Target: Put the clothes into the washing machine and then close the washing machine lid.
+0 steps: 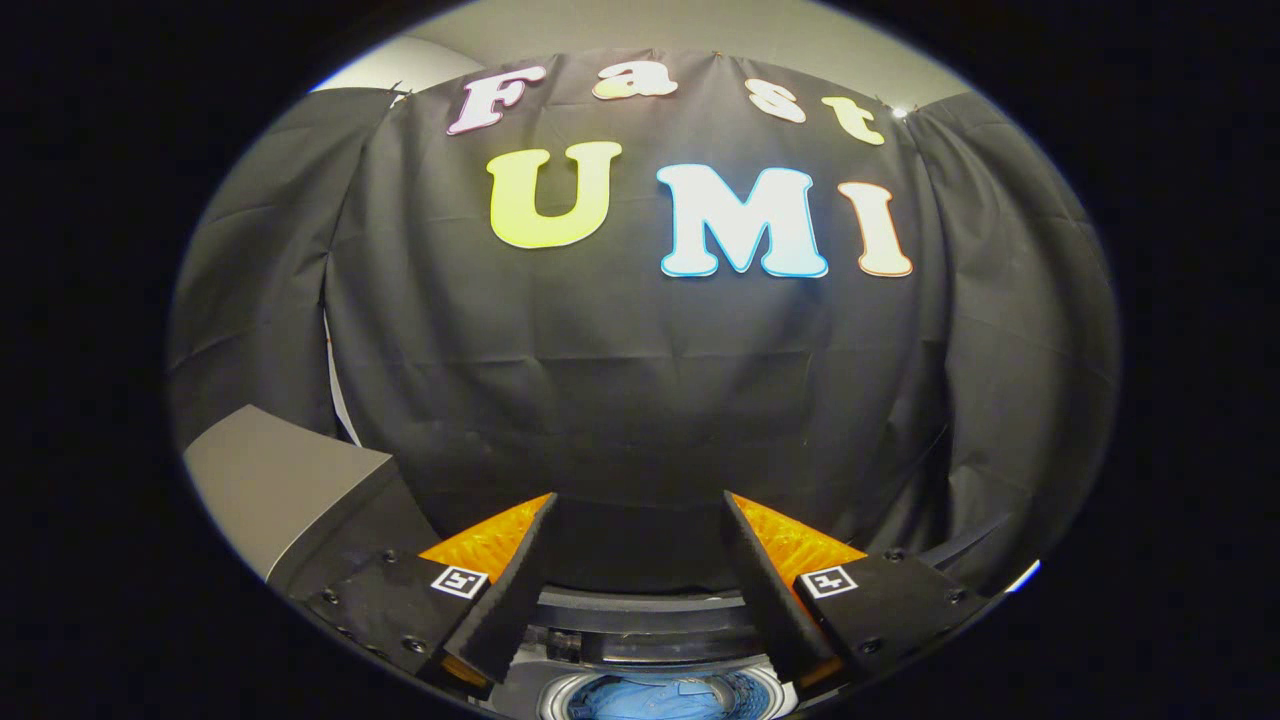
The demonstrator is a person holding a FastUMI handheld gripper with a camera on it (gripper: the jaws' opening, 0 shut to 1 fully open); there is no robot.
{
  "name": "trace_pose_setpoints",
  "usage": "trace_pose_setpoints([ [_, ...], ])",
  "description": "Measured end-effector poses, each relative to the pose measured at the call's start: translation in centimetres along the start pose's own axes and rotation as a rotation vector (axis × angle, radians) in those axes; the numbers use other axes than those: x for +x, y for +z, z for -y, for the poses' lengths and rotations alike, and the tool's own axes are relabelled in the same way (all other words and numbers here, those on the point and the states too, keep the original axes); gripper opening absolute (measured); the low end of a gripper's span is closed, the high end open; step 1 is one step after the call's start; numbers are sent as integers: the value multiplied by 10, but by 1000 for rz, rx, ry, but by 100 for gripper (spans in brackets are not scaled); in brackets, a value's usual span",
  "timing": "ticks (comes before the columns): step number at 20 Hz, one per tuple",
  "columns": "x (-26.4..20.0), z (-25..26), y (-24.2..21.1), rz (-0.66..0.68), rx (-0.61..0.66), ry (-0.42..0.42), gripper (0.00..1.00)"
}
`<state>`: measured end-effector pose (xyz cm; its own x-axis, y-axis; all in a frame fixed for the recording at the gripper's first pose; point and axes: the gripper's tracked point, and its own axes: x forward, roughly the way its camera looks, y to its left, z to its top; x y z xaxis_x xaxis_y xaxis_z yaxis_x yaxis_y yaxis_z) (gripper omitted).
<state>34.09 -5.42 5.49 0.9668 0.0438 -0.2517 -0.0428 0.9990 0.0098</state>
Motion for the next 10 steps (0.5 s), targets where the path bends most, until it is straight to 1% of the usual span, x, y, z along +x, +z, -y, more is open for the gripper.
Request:
trace_pose_setpoints([
  [10,-49,-4,-28,-1,-9,16,97],
])
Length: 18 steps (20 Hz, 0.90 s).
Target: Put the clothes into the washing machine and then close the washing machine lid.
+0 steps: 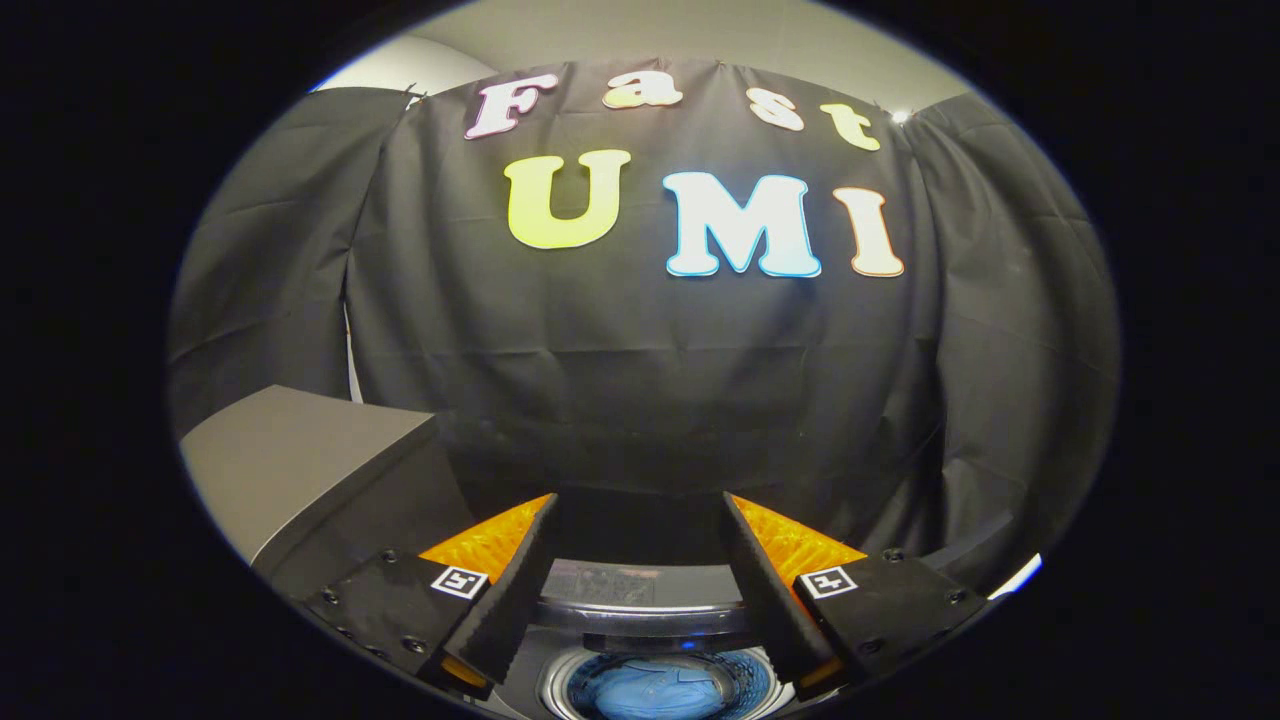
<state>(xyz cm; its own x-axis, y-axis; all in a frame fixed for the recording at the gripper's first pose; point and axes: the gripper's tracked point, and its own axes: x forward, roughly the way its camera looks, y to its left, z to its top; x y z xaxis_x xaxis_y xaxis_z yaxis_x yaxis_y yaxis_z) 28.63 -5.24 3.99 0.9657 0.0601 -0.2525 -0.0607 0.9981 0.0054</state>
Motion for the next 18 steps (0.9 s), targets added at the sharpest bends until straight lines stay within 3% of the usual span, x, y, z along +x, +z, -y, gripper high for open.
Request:
trace_pose_setpoints([
  [12,-35,-6,-36,-49,10,13,98],
  [18,-55,-4,-90,-168,-2,0,98],
])
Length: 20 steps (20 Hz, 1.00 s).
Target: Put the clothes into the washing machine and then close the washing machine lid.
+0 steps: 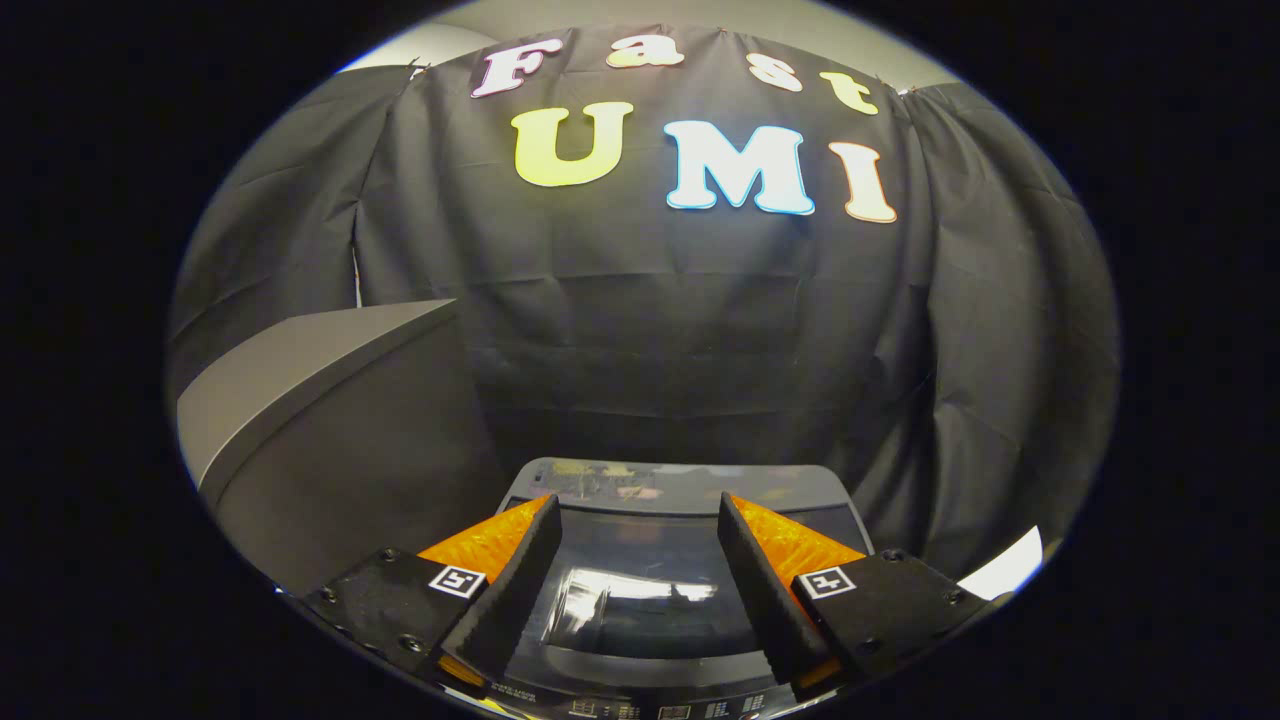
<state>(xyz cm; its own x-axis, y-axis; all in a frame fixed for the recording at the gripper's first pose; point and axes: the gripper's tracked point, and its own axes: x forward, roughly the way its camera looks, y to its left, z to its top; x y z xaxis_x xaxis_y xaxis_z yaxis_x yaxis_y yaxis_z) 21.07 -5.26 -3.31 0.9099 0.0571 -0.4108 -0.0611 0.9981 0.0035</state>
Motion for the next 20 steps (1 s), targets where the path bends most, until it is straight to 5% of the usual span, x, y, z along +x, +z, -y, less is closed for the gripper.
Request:
trace_pose_setpoints([
  [11,-27,-19,-9,11,19,17,98],
  [20,-144,-39,51,195,106,-5,97],
])
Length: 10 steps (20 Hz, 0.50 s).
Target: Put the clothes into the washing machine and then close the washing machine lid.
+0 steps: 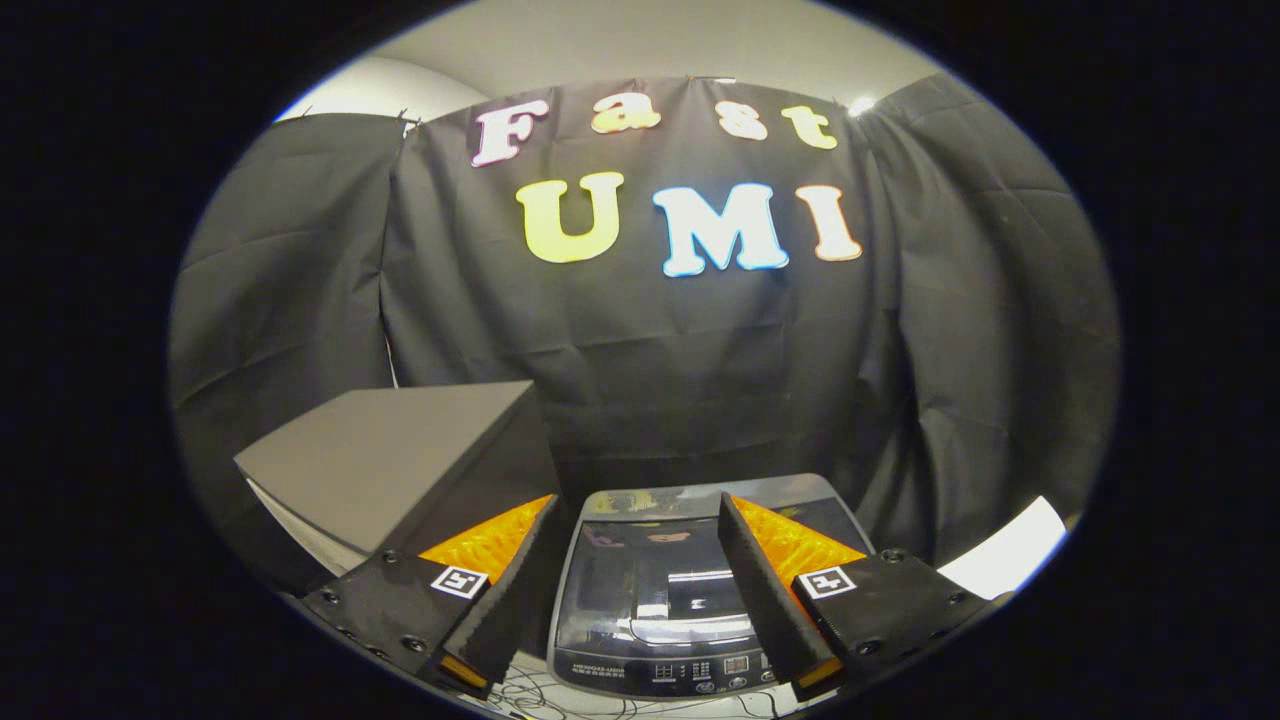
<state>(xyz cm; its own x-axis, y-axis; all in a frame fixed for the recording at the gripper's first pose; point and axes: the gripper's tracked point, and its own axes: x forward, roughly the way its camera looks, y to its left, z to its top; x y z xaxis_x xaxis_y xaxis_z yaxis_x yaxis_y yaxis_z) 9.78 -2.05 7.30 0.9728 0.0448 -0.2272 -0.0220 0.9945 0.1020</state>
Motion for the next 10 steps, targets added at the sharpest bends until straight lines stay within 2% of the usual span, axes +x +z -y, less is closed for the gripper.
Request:
trace_pose_setpoints([
  [5,-61,-7,31,90,4,-10,97],
  [10,-107,-7,33,139,-7,-19,97],
])
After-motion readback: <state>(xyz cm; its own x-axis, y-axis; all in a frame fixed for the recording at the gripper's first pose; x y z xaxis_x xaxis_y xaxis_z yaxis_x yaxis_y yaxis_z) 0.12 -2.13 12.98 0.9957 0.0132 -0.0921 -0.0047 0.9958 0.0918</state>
